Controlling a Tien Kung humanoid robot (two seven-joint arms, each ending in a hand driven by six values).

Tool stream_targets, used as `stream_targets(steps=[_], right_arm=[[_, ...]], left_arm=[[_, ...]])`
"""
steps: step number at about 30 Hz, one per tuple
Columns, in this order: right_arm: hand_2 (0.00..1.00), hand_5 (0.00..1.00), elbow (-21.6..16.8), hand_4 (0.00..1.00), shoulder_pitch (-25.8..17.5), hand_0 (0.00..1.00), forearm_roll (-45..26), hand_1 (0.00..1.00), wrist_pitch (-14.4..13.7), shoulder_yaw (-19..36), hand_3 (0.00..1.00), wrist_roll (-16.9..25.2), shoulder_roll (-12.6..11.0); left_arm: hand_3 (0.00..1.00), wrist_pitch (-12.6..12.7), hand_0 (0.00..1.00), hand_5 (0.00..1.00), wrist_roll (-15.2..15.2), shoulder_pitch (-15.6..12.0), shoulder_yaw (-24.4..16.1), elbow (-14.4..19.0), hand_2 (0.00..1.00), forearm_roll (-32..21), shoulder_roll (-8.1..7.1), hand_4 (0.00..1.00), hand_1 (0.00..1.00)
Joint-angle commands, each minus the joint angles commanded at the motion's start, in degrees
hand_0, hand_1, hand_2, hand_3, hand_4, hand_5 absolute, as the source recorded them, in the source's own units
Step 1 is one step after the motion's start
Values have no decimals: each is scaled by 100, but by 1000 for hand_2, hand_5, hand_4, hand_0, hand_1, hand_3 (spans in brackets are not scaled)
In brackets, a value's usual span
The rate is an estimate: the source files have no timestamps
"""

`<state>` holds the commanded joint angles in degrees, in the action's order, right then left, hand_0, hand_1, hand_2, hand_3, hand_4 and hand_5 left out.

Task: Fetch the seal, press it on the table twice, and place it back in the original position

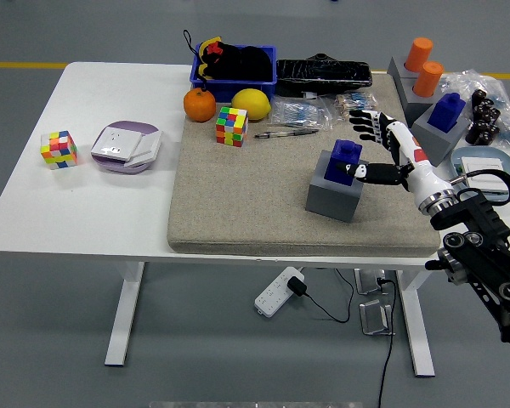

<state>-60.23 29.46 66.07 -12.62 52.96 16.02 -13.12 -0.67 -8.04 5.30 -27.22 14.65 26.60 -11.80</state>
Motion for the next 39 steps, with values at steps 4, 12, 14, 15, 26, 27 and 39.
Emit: stream_targets(steps=[4, 12, 14, 15, 26, 27, 39], right_arm=[[829, 62, -226, 998, -139, 881, 147, 833, 116, 328, 837, -92, -118], [851, 56, -604, 998, -602, 887, 312, 851, 122, 1041, 848, -208, -472], [847, 44, -607, 998, -707, 885, 311, 848, 127, 1237, 832, -226, -544], [847, 44, -610, 998, -771, 885, 295, 848, 142, 1362, 832, -241, -582], [813, 68, -684, 998, -1353, 867, 183, 823, 312, 2426, 792, -426, -917], [813, 68, -684, 998, -1383, 867, 202, 823, 324, 2494, 792, -445, -925], [790, 63, -756, 951, -1591, 851, 324, 807, 555, 3171, 754, -711, -901]], left_arm=[[720, -2, 721, 225, 0, -1, -21, -5, 683, 8, 1, 647, 694], [720, -6, 722, 224, 0, -36, -93, -14, 683, 35, 11, 647, 694], [718, -4, 721, 226, 1, -45, -116, -18, 683, 43, 10, 647, 694], [718, -2, 721, 226, 2, -47, -134, -18, 683, 54, 8, 647, 694], [718, 2, 722, 225, 7, -58, -247, -21, 682, 103, 9, 647, 694], [718, 3, 722, 225, 7, -56, -252, -22, 682, 105, 8, 647, 694], [718, 10, 722, 225, 14, -18, -331, -16, 682, 153, 1, 646, 694]])
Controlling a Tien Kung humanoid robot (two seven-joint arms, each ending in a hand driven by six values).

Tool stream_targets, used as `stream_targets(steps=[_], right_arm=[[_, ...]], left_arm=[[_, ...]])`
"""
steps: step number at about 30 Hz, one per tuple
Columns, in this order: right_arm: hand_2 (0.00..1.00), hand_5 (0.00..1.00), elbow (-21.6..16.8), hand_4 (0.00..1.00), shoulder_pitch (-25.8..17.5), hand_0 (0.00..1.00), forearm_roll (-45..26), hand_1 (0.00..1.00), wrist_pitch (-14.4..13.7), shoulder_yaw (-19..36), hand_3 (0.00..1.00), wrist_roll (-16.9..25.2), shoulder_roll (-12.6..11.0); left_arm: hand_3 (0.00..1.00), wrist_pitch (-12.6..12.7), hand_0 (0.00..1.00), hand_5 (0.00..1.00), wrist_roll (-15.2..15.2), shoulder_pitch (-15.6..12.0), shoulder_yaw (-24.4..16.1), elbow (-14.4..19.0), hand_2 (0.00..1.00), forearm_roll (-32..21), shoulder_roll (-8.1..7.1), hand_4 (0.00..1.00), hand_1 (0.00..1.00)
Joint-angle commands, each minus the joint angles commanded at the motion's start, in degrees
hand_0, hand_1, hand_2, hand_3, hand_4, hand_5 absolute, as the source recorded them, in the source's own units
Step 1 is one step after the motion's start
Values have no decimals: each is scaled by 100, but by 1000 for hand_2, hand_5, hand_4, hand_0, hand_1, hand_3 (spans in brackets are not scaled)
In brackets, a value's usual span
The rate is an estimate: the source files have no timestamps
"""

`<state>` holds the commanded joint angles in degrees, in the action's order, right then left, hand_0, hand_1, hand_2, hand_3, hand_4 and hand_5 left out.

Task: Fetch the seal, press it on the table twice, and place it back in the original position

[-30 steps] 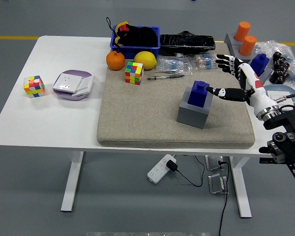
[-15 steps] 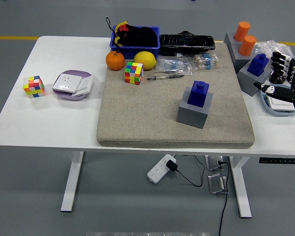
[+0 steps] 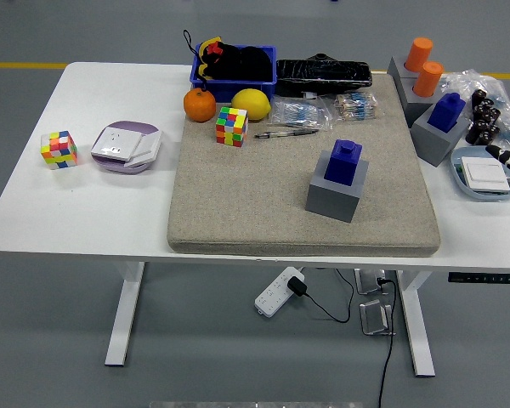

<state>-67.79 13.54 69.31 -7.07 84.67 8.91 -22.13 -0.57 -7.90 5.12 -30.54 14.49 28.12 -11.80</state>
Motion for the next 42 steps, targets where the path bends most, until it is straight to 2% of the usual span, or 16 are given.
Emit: stream_targets(steps=[16, 42], right_arm=[[779, 77, -162, 946, -61, 846, 47, 793, -21, 306, 745, -36, -57], [746, 87, -275, 911, -232, 841, 38, 764, 3, 445, 719, -84, -60]], left_arm=[[716, 4, 722, 225, 2, 11, -78, -2, 682, 29, -3, 646, 693], [718, 11, 721, 224, 1, -14, -15, 10, 682, 51, -71, 645, 693]])
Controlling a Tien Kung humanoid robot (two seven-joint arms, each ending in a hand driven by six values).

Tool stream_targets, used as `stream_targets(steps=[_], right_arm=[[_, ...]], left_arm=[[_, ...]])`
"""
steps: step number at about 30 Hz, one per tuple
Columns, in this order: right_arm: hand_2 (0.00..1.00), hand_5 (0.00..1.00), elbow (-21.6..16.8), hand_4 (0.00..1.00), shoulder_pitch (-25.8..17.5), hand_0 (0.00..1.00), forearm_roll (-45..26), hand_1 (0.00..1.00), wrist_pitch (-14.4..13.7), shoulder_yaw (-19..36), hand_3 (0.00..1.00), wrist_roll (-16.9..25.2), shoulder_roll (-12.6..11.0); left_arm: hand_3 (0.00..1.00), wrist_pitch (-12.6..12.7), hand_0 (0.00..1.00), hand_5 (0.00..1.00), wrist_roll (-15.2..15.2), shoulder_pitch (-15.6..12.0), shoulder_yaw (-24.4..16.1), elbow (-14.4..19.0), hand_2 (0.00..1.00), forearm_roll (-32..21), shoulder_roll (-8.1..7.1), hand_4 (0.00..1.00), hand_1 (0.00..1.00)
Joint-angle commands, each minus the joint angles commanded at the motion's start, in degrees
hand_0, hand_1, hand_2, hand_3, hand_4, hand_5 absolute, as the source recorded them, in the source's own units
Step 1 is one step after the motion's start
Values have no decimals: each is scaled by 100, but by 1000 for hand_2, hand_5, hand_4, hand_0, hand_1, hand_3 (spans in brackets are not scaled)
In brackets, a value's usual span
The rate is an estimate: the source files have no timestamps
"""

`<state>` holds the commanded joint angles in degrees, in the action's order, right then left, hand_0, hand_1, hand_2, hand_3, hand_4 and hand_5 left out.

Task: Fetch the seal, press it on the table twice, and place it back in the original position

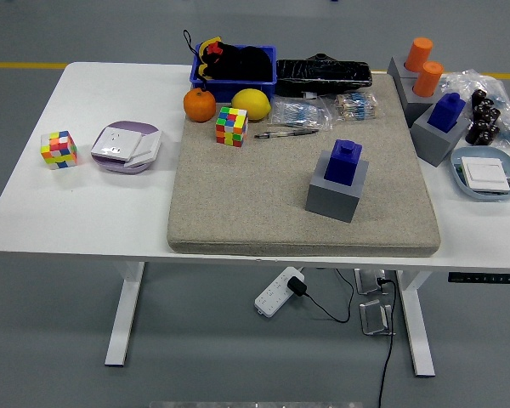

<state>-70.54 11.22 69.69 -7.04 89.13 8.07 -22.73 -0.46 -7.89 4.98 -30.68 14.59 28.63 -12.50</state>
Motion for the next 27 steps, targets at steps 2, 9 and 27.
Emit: stream_targets(steps=[2, 9, 27], right_arm=[[746, 87, -6, 911, -6, 841, 1, 764, -4, -1, 719, -2, -2], [744, 85, -37, 901, -37, 839, 15, 762, -6, -6, 718, -33, 10], [738, 94, -69, 881, -67, 828, -37, 753, -84, -75, 709, 33, 14]], left_arm=[[718, 2, 721, 224, -1, -3, 12, -2, 682, -6, -7, 645, 693], [717, 9, 721, 225, 0, -17, 8, 1, 682, -1, -12, 645, 693], [717, 15, 720, 225, -2, -25, 19, -2, 682, -25, -8, 644, 693]])
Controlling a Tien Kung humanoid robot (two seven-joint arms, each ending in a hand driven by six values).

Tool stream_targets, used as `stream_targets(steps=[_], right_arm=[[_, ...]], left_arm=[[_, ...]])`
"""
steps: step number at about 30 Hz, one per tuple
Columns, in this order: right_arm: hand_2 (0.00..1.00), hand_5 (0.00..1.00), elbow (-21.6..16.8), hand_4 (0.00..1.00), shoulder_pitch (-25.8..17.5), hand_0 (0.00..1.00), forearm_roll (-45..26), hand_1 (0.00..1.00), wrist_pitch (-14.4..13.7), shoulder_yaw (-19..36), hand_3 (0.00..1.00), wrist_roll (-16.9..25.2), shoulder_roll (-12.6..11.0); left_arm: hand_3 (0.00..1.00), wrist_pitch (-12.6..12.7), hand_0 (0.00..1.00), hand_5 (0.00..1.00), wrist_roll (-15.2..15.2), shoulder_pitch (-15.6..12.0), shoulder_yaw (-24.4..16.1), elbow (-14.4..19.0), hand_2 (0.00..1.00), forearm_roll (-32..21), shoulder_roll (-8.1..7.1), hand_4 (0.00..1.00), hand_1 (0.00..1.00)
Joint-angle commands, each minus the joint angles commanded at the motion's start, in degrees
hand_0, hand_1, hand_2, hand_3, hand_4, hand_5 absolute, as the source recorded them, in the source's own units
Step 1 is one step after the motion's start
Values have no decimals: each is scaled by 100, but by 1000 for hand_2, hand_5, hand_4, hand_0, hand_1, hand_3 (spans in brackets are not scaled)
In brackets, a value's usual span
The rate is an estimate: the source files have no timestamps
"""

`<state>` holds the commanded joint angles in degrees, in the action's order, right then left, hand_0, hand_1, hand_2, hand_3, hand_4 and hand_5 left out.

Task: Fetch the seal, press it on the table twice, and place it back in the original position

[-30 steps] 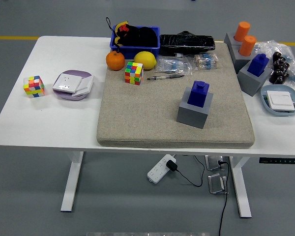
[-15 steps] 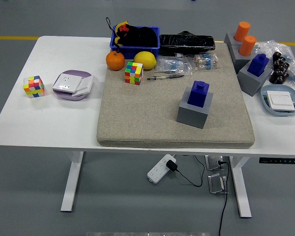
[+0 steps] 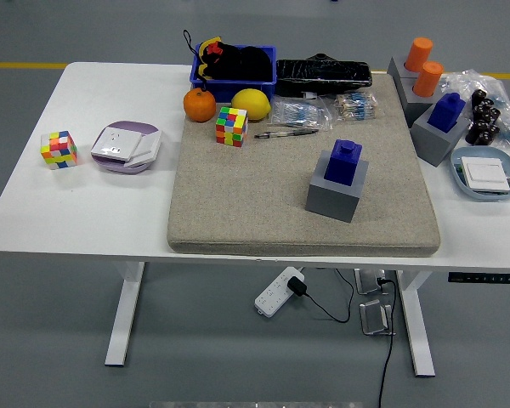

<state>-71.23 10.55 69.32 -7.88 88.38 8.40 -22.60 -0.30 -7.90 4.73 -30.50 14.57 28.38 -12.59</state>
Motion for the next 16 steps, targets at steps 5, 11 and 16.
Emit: stream_targets(steps=[5, 11, 16], right_arm=[[736, 94, -14, 873, -20, 826, -9, 751, -27, -3, 702, 0, -2], [733, 98, -34, 867, -43, 824, -9, 749, -49, -17, 697, -3, -4], [732, 98, -33, 861, -32, 823, -11, 745, -61, -34, 692, -5, -10]], left_arm=[[717, 3, 720, 225, 3, -2, -2, 4, 682, 3, 0, 644, 693], [717, 3, 720, 225, 2, -19, 3, 1, 682, -6, -3, 644, 693], [717, -1, 720, 224, -1, -18, 16, -1, 682, -19, -1, 644, 693]])
